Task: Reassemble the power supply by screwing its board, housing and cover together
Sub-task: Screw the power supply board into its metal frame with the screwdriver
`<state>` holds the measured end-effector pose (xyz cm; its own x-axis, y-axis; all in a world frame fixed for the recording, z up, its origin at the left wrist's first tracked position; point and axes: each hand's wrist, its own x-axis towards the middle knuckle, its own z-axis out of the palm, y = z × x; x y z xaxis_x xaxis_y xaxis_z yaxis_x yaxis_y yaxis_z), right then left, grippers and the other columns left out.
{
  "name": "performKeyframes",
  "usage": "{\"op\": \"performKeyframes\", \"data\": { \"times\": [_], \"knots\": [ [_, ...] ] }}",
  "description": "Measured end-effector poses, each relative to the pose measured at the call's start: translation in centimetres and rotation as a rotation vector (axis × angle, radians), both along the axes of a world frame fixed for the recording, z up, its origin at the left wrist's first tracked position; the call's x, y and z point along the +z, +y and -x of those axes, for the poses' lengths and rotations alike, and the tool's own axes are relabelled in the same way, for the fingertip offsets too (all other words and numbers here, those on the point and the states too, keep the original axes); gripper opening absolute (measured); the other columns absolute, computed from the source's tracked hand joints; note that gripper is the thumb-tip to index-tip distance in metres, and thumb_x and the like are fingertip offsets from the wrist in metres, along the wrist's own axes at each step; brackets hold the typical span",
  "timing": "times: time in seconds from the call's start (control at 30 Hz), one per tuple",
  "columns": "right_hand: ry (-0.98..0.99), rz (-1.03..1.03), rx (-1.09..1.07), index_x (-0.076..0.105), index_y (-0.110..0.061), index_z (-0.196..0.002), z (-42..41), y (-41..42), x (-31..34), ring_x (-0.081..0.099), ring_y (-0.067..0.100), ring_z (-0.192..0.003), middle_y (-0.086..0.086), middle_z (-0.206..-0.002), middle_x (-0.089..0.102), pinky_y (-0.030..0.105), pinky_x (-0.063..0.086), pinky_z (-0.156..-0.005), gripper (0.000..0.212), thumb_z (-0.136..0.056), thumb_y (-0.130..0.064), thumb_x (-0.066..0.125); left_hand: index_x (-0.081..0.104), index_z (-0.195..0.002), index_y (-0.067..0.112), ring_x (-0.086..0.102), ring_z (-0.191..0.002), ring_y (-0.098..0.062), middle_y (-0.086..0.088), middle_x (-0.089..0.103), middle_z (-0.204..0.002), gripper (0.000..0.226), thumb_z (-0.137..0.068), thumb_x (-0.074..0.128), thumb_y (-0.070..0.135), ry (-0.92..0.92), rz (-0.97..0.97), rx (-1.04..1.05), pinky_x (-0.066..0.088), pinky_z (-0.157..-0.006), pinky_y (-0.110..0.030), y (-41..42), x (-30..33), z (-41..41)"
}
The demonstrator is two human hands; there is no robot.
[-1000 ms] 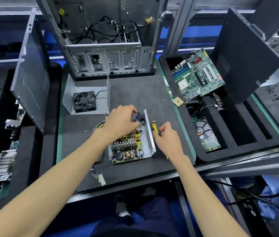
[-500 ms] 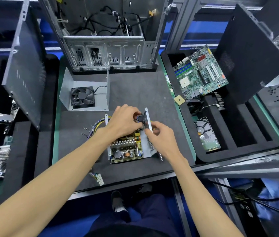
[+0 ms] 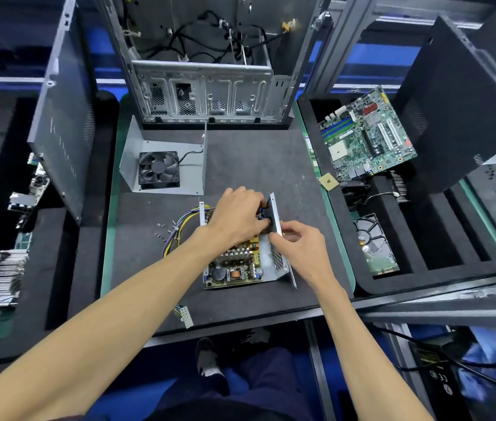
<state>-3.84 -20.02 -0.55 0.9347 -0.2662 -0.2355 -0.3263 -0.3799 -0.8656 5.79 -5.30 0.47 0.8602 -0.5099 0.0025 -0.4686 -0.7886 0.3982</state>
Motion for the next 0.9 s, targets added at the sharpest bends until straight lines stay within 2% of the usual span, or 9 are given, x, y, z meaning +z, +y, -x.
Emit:
{"op": "performKeyframes", "data": {
  "times": [0.27, 0.37, 0.43, 0.5, 0.6, 0.9],
  "knots": [
    [-0.012, 0.015, 0.000, 0.069, -0.036, -0.082, -0.05, -0.10, -0.18, 0.066, -0.006, -0.065, -0.021, -0.067, 0.072, 0.005, 0.043, -0.058, 0.014, -0.083, -0.024, 0.077, 0.070, -0.117, 0.016, 0.056, -0.108, -0.024, -0.002, 0.071, -0.116, 0.035, -0.087, 0.070, 0.034, 0.083, 0.149, 0.018, 0.037, -0.091, -0.036, 0.18, -0.81, 0.18],
    [-0.005, 0.010, -0.017, 0.069, -0.031, -0.087, 0.05, -0.09, -0.24, 0.065, -0.007, -0.065, -0.021, -0.067, 0.071, 0.005, 0.042, -0.056, 0.011, -0.084, -0.029, 0.080, 0.068, -0.120, 0.017, 0.056, -0.111, -0.025, -0.002, 0.070, -0.119, 0.037, -0.087, 0.070, 0.034, 0.109, 0.133, 0.012, 0.039, -0.093, -0.037, -0.02, -0.67, 0.18],
    [-0.012, -0.009, -0.032, 0.067, -0.024, -0.090, 0.10, -0.07, -0.22, 0.067, -0.006, -0.066, -0.021, -0.070, 0.072, 0.006, 0.043, -0.056, 0.019, -0.083, -0.032, 0.082, 0.066, -0.121, 0.015, 0.054, -0.112, -0.026, -0.004, 0.068, -0.120, 0.041, -0.084, 0.072, 0.032, 0.121, 0.083, -0.013, 0.040, -0.093, -0.039, -0.28, -0.61, 0.23],
    [-0.014, -0.012, -0.034, 0.065, -0.021, -0.088, 0.05, -0.07, -0.06, 0.068, -0.004, -0.067, -0.019, -0.073, 0.074, 0.008, 0.046, -0.057, 0.024, -0.082, -0.034, 0.084, 0.065, -0.121, 0.013, 0.053, -0.113, -0.026, -0.006, 0.066, -0.121, 0.041, -0.083, 0.071, 0.027, 0.105, 0.039, -0.032, 0.041, -0.093, -0.038, -0.54, -0.62, 0.29],
    [-0.014, -0.004, -0.021, 0.065, -0.021, -0.085, 0.02, -0.05, 0.15, 0.070, -0.001, -0.067, -0.016, -0.072, 0.074, 0.010, 0.048, -0.057, 0.025, -0.080, -0.036, 0.085, 0.066, -0.119, 0.014, 0.053, -0.111, -0.025, -0.005, 0.066, -0.120, 0.038, -0.084, 0.071, 0.026, 0.107, 0.076, -0.024, 0.040, -0.092, -0.037, -0.35, -0.85, 0.28],
    [-0.033, -0.012, 0.007, 0.064, -0.017, -0.084, 0.31, -0.11, 0.24, 0.070, -0.002, -0.071, -0.019, -0.077, 0.074, 0.010, 0.049, -0.060, 0.022, -0.083, -0.028, 0.084, 0.069, -0.114, 0.019, 0.058, -0.106, -0.022, 0.000, 0.068, -0.113, 0.032, -0.084, 0.072, 0.031, 0.097, 0.147, 0.050, 0.041, -0.090, -0.038, -0.33, -0.96, 0.82]
  ]
}}
